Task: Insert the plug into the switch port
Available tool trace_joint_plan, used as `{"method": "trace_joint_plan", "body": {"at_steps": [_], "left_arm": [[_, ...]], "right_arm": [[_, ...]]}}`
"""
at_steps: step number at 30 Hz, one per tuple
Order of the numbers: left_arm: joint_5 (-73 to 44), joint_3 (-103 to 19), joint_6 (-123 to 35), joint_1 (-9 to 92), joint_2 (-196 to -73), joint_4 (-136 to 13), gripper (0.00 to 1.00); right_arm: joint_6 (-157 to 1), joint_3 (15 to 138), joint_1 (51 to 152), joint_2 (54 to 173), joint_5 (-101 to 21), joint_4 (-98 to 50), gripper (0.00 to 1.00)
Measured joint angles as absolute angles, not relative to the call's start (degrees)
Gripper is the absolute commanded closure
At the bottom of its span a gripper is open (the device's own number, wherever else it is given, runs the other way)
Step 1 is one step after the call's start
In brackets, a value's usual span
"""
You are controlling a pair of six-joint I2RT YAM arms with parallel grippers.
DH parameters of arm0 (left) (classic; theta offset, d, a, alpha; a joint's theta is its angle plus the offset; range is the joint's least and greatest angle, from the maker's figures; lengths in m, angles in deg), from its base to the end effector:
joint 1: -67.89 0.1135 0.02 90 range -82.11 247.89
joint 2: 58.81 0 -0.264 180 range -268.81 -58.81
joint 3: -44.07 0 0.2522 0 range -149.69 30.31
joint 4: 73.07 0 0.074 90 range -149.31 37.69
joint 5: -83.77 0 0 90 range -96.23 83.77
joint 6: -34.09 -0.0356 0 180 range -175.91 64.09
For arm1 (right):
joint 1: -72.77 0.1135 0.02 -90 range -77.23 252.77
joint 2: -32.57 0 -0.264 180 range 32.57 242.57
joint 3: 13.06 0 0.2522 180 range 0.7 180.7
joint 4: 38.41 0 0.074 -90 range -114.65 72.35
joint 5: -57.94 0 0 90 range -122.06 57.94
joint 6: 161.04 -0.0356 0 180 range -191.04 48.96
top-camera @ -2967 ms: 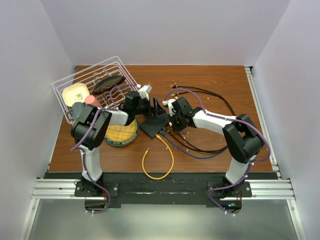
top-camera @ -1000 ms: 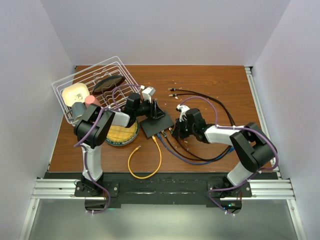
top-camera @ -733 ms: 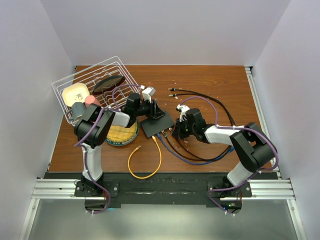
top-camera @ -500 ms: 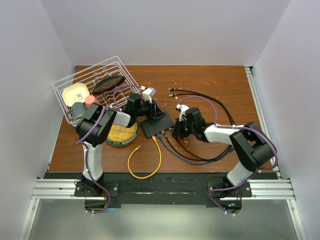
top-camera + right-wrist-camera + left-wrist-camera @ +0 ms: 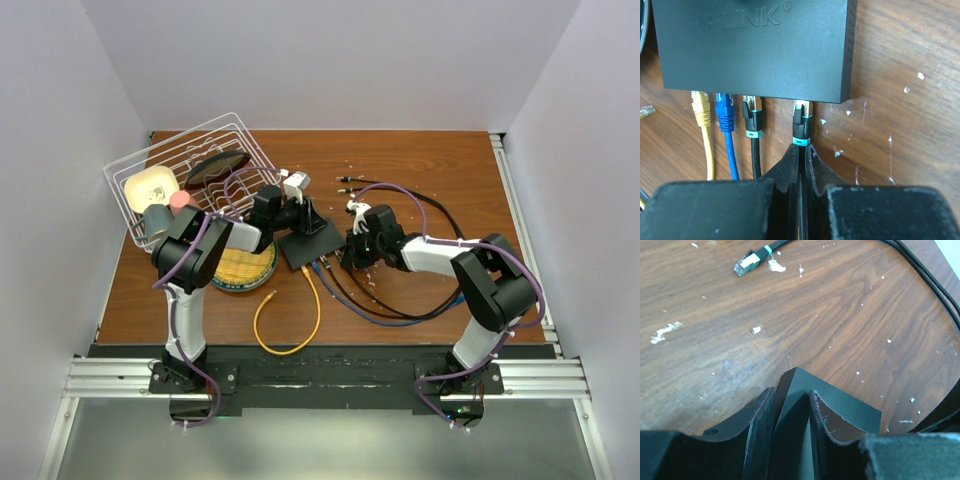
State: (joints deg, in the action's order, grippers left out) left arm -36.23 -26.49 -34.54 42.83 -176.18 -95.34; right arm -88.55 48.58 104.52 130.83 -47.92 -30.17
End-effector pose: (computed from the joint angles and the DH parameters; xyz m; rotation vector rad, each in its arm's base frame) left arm 0.3633 -0.1895 0.1205 0.4212 2.0487 -1.0298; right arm 0.2815 0.1856 0.1480 -0.4420 2.4006 0.7307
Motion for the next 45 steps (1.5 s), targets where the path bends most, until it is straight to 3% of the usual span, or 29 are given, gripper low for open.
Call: {"method": "trace_joint_plan", "body": {"at_steps": [25, 30, 31, 32, 38, 45], "left_arm": [[-33.39, -27.97, -37.75, 42.88, -178.21, -97.68, 0.78], [-32.95, -27.97, -38.04, 42.88, -177.92, -97.17, 0.7], [-32.89, -27.97, -38.02, 42.88, -177.66, -96.63, 0.66], [-32.93, -27.93, -37.97, 42.85, -177.36, -95.88, 0.57], [-32.54, -29.72, -37.29, 39.16, -175.98, -88.91, 0.35], [-30.83, -32.39, -33.99, 38.26, -174.56, -80.48, 0.23]], "right_arm": [[-88.31, 58.35, 104.19, 136.49, -48.29, -21.51, 1.0], [-87.96, 58.07, 104.26, 136.07, -47.81, -21.58, 0.77], [-87.79, 57.41, 104.3, 135.64, -47.48, -22.19, 0.73], [-87.66, 56.86, 104.37, 135.15, -46.95, -22.61, 0.66], [-86.17, 52.67, 104.24, 130.54, -41.18, -28.68, 0.5], [-85.36, 49.72, 104.19, 124.2, -36.59, -35.57, 0.27]]}}
